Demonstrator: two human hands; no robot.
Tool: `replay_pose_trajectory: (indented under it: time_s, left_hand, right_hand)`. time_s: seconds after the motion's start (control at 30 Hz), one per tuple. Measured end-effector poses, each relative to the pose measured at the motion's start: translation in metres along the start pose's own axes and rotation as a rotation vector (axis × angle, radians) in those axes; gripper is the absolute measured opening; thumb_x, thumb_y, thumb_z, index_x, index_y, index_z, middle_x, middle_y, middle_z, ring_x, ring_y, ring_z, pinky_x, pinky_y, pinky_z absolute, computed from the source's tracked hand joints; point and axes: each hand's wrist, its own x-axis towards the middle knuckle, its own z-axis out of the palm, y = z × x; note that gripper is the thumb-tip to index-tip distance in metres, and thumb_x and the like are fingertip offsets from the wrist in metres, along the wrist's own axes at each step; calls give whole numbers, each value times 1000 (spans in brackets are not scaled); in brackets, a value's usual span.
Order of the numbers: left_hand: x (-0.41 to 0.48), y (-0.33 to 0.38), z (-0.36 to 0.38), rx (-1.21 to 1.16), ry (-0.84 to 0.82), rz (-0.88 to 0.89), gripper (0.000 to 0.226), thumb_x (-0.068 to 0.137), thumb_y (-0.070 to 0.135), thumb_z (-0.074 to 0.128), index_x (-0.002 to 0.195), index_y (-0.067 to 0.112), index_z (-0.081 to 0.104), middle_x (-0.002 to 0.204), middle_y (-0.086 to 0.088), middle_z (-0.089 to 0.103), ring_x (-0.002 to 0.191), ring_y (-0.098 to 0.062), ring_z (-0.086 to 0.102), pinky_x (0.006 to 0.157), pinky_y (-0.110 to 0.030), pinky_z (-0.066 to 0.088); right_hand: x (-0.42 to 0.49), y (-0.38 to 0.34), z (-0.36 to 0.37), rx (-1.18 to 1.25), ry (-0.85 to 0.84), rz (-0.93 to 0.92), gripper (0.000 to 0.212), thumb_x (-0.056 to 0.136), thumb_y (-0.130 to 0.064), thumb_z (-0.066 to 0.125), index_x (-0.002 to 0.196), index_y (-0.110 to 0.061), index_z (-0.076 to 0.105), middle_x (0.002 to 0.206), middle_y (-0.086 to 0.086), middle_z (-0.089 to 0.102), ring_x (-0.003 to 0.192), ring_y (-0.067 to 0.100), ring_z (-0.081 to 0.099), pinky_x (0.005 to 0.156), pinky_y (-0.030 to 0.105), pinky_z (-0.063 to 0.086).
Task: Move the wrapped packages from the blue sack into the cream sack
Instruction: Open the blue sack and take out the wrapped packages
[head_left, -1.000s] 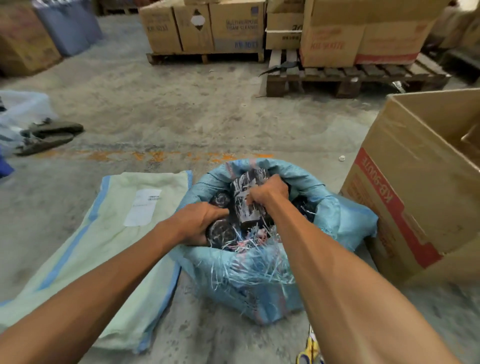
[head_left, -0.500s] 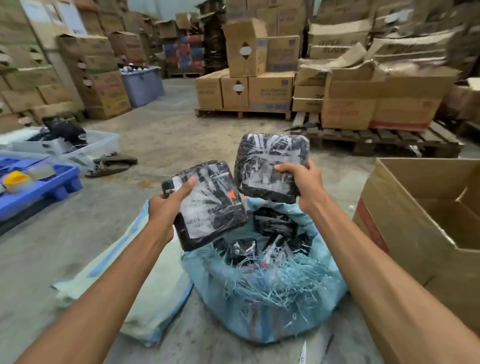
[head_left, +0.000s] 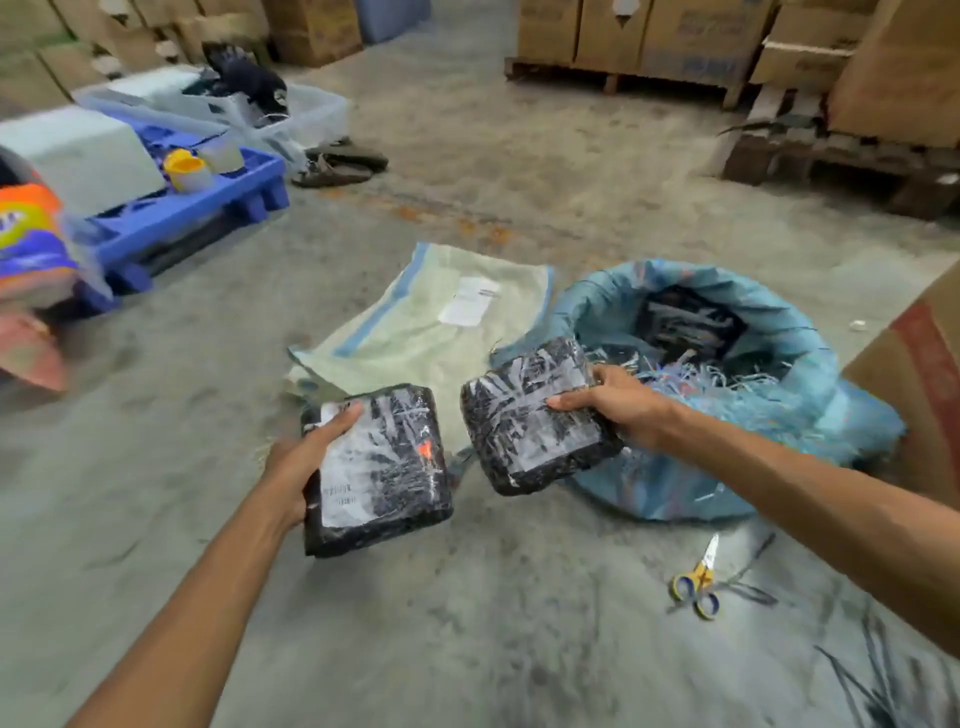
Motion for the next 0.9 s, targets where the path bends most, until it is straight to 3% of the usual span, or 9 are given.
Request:
replay_pose_trajectory:
  time_s: [0.13, 0.3, 0.37, 0.43, 0.53, 0.63, 0.7, 0.8, 0.9]
  left_hand:
    - [0, -66, -39, 159, 0, -144, 77, 50, 55, 92, 103, 3, 72, 92, -16, 74, 84, -34, 72, 77, -42, 58]
    - [13, -104, -60, 156, -12, -226, 62, 59, 46, 91, 98, 1, 73, 83, -16, 76, 76, -32, 73, 65, -36, 59]
    - [23, -111, -58, 158, -4, -241, 59, 60, 44, 91, 96, 2, 72, 76, -10, 76, 69, -25, 73, 58, -30, 57]
    - [38, -120, -57, 160, 4, -258, 67, 53, 53, 92, 97, 6, 73, 80, -8, 77, 73, -25, 75, 67, -35, 60]
    - [60, -130, -50, 249, 50, -233, 72, 51, 66, 87, 96, 11, 73, 83, -7, 77, 76, -26, 75, 73, -40, 61]
    - [65, -120, -36, 537, 159, -85, 65, 70, 63, 77, 97, 5, 69, 95, -14, 72, 90, -30, 68, 73, -36, 56]
    - [60, -103, -19, 751, 263, 71, 68, 79, 50, 76, 122, 1, 56, 123, -20, 57, 114, -36, 55, 92, -45, 50]
    - [50, -58, 10, 927, 305, 348, 63, 84, 33, 71, 135, 7, 46, 134, -19, 48, 123, -36, 46, 100, -48, 41]
    - [42, 6, 71, 830, 95, 653, 40, 85, 27, 70, 122, 13, 60, 113, -11, 59, 108, -29, 56, 86, -38, 43]
  right_hand:
    - [-9, 66, 33, 44, -78, 147, 97, 21, -39, 101, 107, -3, 72, 105, 17, 76, 96, 33, 73, 89, 45, 58]
    - [-21, 121, 79, 156, -55, 269, 102, 23, -36, 101, 113, -1, 71, 109, 16, 75, 101, 33, 72, 97, 46, 54]
    - [-23, 133, 92, 201, -26, 313, 83, 44, -30, 98, 117, -2, 69, 111, 16, 74, 103, 32, 71, 99, 46, 53]
    - [-23, 138, 106, 239, 18, 362, 51, 74, -16, 83, 120, -1, 68, 109, 14, 75, 103, 31, 71, 98, 46, 54]
    - [-17, 145, 119, 56, 131, 334, 38, 87, -15, 75, 123, -6, 66, 108, 8, 76, 100, 25, 72, 97, 44, 55]
    - [-8, 123, 116, -652, 113, 272, 51, 86, -50, 71, 118, -10, 65, 117, 7, 69, 109, 25, 64, 97, 36, 52]
    - [-6, 85, 106, -1126, 3, 279, 54, 89, -58, 62, 107, -8, 65, 114, 12, 67, 104, 29, 61, 86, 33, 51]
    - [-2, 10, 80, -1079, -45, 141, 25, 94, -29, 62, 102, -8, 73, 96, 7, 74, 78, 20, 70, 71, 26, 55]
    - [-14, -68, 22, -1019, 164, -91, 25, 91, -15, 57, 109, -14, 73, 91, 4, 72, 85, 21, 72, 73, 26, 54]
